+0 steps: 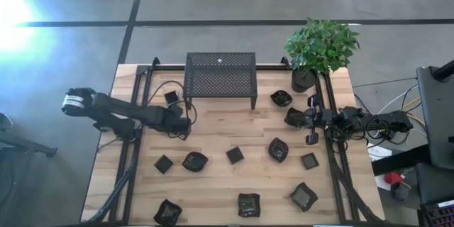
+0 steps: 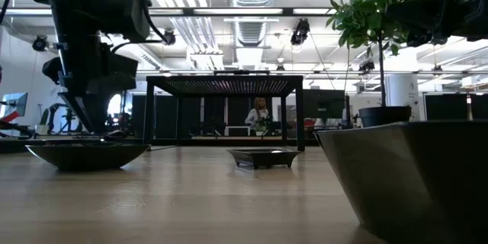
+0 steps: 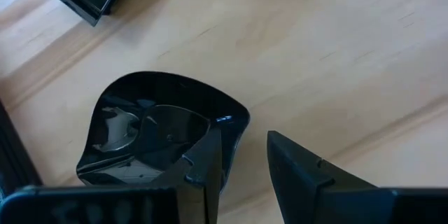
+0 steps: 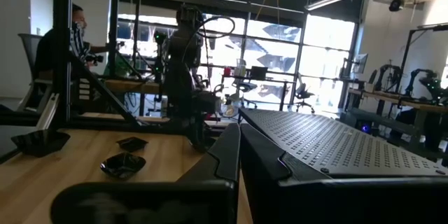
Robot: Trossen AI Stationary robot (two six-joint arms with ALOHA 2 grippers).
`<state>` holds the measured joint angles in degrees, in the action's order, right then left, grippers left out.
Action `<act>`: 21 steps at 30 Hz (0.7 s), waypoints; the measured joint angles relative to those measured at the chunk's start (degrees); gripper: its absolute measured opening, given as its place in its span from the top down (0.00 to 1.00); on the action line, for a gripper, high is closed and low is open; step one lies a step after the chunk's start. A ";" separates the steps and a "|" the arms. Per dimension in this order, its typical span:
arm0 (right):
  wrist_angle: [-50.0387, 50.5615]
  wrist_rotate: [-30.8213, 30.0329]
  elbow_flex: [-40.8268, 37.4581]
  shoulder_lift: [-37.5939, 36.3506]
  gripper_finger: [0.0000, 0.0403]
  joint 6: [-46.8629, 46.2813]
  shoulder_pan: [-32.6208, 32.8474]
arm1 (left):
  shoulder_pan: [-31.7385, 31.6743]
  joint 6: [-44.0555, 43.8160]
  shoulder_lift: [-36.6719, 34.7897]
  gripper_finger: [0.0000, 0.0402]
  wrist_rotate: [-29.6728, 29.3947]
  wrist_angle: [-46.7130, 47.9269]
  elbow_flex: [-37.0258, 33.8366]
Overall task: Pick & Place Mini shaped plates
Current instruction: Put the leaf shaped plate on the shelf
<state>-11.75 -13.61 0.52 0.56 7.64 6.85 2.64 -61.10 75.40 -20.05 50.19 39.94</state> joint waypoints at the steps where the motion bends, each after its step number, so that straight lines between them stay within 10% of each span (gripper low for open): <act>1: 0.00 0.00 0.01 0.00 0.98 0.00 0.00 | -0.05 -0.02 0.36 0.73 0.00 0.00 0.00; 21: 0.00 0.00 0.01 0.00 0.98 -0.01 0.00 | -0.20 -0.87 7.62 0.73 -0.14 -0.15 0.00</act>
<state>-11.75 -13.61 0.53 0.56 7.63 6.85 2.44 -61.98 83.02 -20.19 50.04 39.94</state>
